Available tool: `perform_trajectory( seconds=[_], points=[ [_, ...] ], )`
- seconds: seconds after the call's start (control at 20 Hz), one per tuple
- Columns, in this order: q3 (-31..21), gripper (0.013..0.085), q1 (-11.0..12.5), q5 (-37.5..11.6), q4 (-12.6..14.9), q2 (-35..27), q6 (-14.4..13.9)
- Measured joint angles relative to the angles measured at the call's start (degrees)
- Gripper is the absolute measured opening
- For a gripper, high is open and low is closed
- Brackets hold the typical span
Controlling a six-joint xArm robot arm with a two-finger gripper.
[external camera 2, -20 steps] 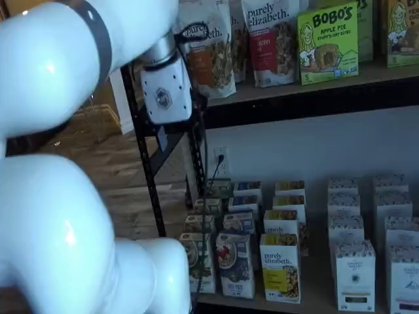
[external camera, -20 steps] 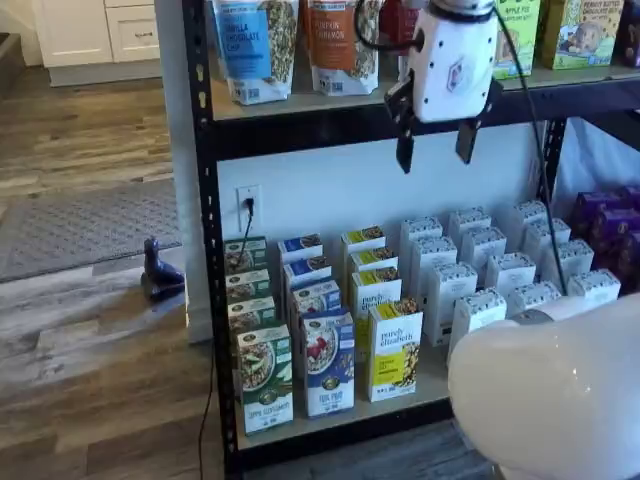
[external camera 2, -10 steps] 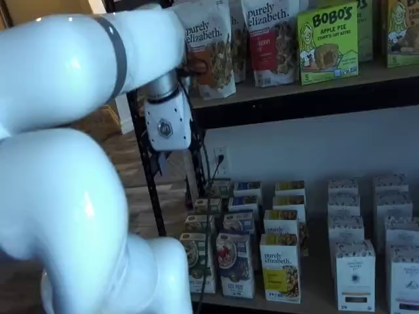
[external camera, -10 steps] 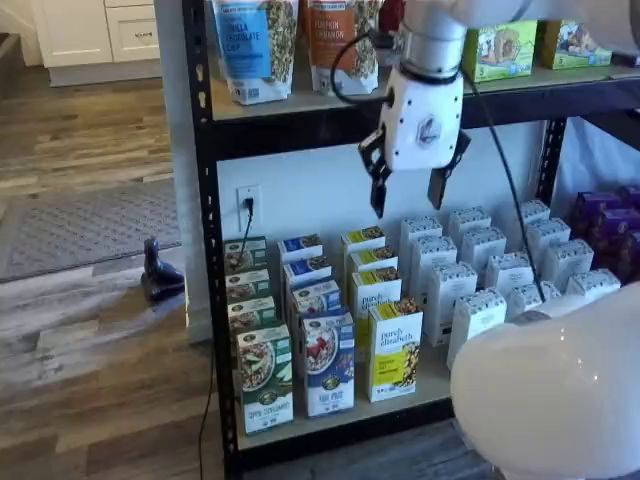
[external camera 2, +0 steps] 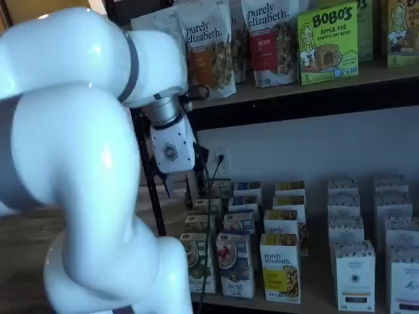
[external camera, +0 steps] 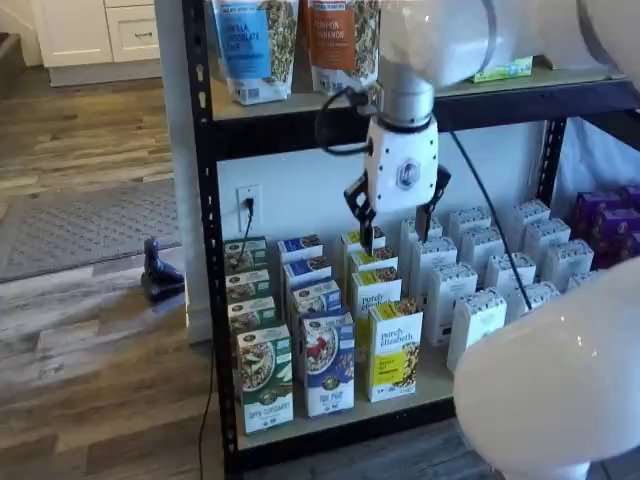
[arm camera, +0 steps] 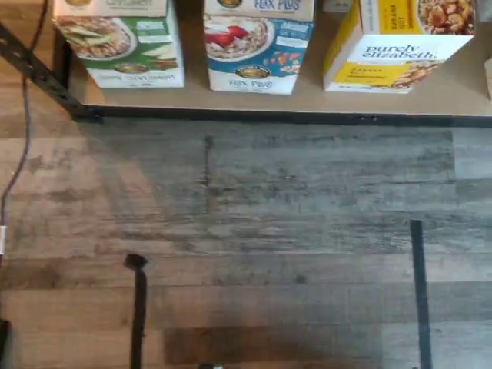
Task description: Pick up the blue and white box that is on the bottom shelf, the second box from the left
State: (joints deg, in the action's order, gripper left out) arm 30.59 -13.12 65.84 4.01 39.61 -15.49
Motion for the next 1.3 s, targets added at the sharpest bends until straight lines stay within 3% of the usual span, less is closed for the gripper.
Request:
perform_trajectory(
  seconds=[0.55,0.8,1.1,1.3],
  points=[
    [-4.4,0.085,2.4,-18.8,-0.3,-12.2,1.6],
    [-6.0,0.085,4.0,-28.1,-3.4,-17.2,5.3],
    [-3.7,0.085,5.9,-31.2,-3.3,-25.3,7.1],
    [-2.0,0.085,6.4,-33.6,-1.2,-30.3,5.9]
  ],
)
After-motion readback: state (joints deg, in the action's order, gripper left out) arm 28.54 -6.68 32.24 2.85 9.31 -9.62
